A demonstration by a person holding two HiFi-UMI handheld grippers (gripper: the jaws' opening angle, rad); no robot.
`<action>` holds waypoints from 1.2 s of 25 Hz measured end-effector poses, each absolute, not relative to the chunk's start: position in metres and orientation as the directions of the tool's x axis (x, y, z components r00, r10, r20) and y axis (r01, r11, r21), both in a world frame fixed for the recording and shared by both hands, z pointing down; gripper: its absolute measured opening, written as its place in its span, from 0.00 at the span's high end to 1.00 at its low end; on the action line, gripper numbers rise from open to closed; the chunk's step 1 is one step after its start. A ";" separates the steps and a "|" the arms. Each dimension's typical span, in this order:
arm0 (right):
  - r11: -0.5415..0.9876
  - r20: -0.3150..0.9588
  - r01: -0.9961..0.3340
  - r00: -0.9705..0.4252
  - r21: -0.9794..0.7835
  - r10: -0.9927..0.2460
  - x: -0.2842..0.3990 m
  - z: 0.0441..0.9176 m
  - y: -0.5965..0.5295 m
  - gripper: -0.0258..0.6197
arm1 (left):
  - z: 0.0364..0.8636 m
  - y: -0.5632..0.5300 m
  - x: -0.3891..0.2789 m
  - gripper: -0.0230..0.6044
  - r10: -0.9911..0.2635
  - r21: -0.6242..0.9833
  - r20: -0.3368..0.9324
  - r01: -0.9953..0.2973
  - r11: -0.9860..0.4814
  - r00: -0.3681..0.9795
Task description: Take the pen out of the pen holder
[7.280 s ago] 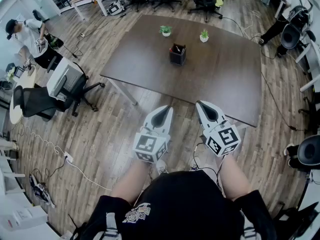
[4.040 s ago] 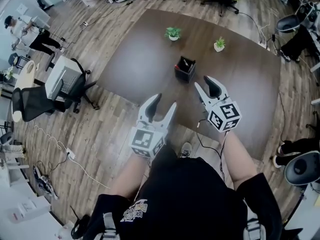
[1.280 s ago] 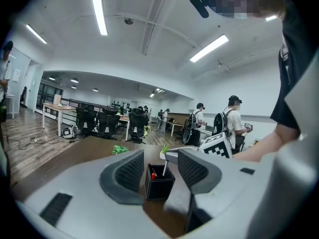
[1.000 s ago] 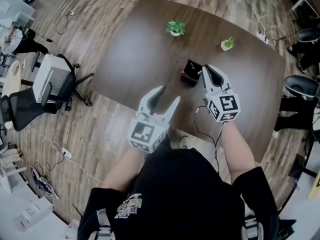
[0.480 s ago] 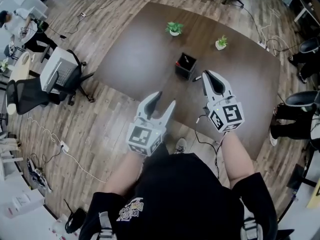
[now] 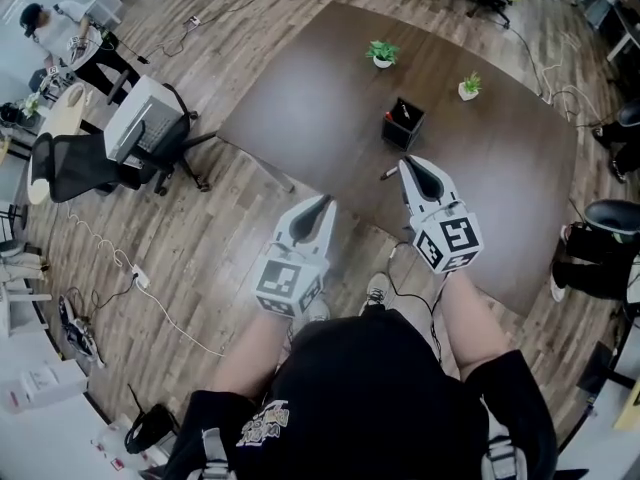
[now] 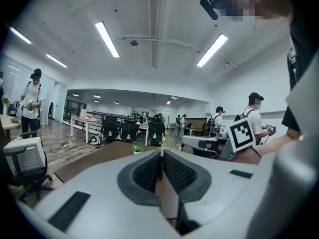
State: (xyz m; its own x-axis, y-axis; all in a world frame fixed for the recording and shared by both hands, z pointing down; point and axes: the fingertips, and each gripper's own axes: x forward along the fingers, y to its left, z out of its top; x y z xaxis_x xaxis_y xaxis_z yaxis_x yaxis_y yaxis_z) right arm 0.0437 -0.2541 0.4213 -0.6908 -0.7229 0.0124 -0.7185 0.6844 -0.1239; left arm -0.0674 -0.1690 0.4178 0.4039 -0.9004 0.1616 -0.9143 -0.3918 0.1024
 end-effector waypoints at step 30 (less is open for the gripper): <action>0.368 0.057 -0.928 -0.371 -0.062 -0.927 0.114 0.404 -0.017 0.92 | 0.420 -0.008 -0.001 0.94 -0.655 0.173 0.125 -0.667 -0.725 0.745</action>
State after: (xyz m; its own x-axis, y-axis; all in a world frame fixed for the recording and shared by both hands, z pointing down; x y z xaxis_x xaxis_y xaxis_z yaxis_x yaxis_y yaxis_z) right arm 0.1139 -0.0169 0.4041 -0.3709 -0.9269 0.0570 -0.9279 0.3675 -0.0623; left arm -0.0011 -0.0085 0.4196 0.7449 -0.6554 0.1249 -0.6668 -0.7249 0.1728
